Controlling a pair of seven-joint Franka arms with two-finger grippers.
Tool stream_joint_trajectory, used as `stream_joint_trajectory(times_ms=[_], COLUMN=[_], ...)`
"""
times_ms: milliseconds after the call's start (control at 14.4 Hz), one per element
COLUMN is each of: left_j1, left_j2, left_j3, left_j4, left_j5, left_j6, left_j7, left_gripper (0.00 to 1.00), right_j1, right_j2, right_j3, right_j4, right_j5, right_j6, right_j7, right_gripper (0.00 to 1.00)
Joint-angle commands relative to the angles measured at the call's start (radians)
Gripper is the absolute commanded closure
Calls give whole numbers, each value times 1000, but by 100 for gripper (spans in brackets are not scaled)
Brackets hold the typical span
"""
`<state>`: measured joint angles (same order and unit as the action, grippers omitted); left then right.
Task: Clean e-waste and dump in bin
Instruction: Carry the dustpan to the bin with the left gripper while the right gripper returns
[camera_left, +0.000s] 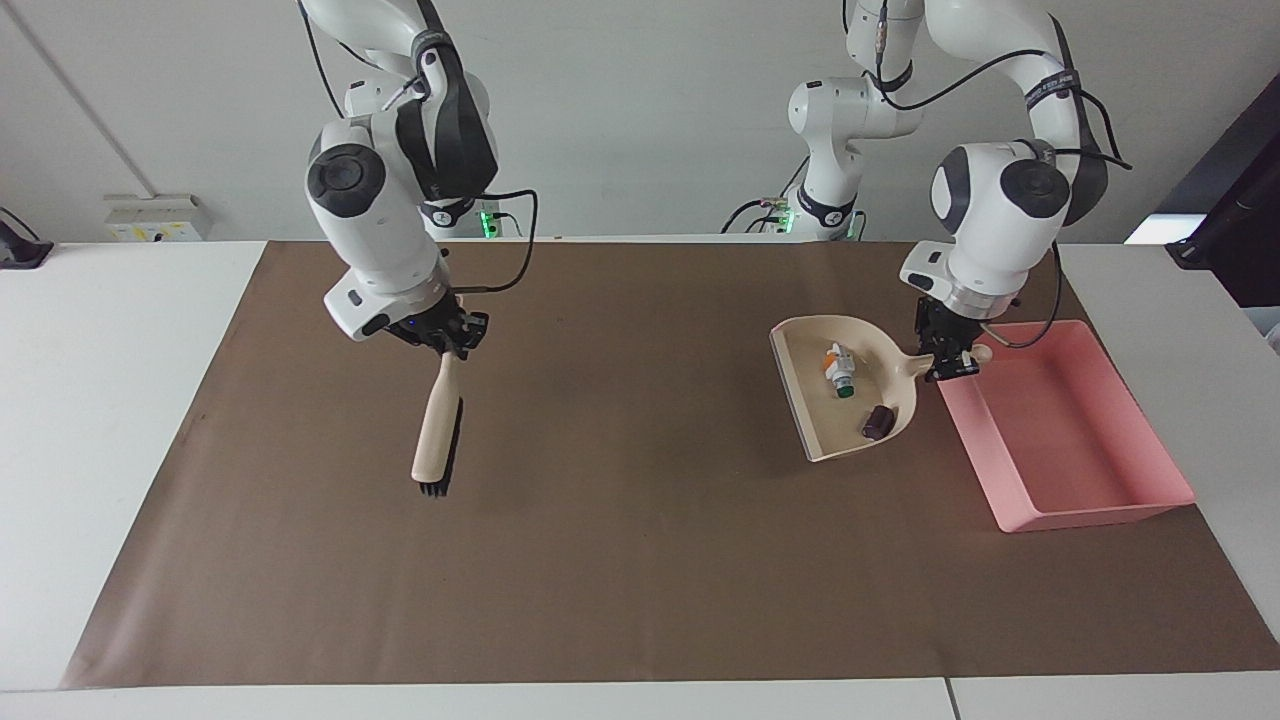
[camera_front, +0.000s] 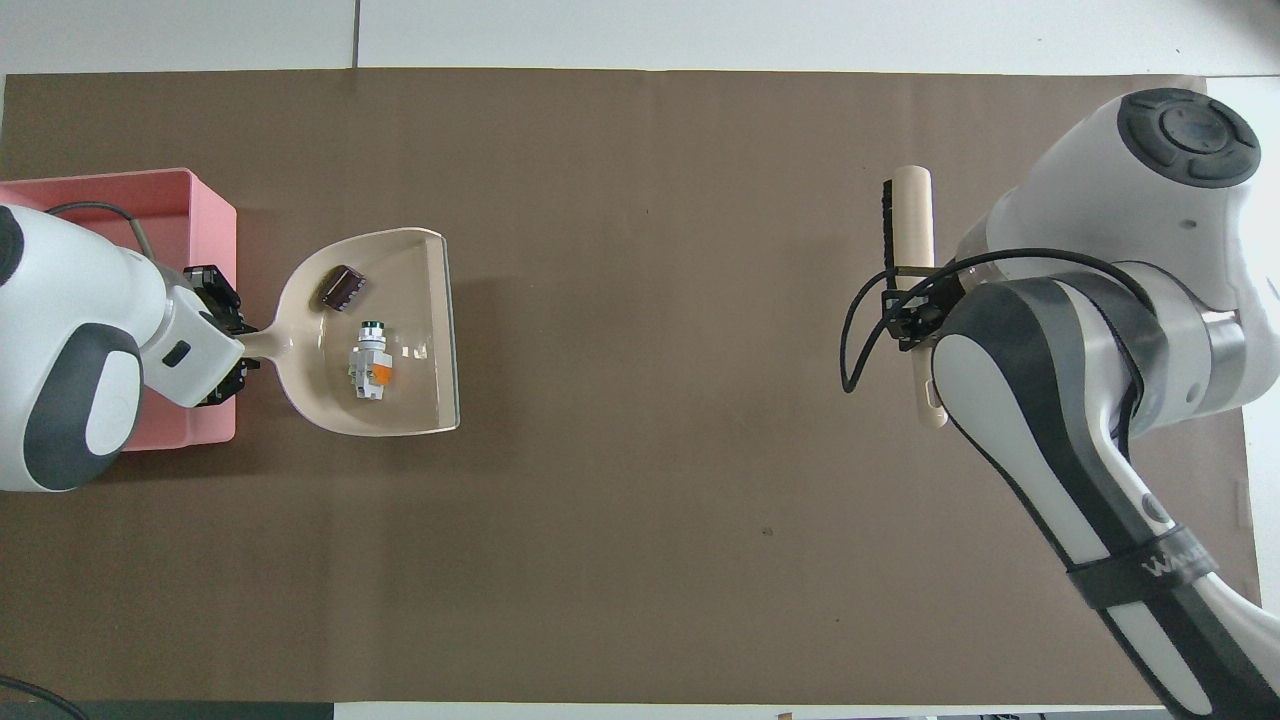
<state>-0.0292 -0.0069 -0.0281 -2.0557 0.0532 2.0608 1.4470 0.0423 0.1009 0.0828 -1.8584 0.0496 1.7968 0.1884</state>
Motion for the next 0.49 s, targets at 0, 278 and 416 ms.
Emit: stream_joint_trajectory(times_ms=[0, 278, 416], left_j1=[105, 260, 340], left_j2=[-5, 7, 42], left_j3=[-4, -4, -4], left_j4=[72, 161, 231], left_j5=[-58, -92, -92], left_j6=[-53, -82, -114], left_j7=[110, 274, 332], left_gripper=[100, 100, 100], right_j1=[-129, -264, -288], right_j2=[-87, -99, -121], right_j3=[18, 20, 20], right_j4=[-172, -287, -350], right_j5=[-16, -16, -16], right_j6=[99, 228, 291], right_j7=[-171, -280, -300], right_gripper=[100, 100, 100])
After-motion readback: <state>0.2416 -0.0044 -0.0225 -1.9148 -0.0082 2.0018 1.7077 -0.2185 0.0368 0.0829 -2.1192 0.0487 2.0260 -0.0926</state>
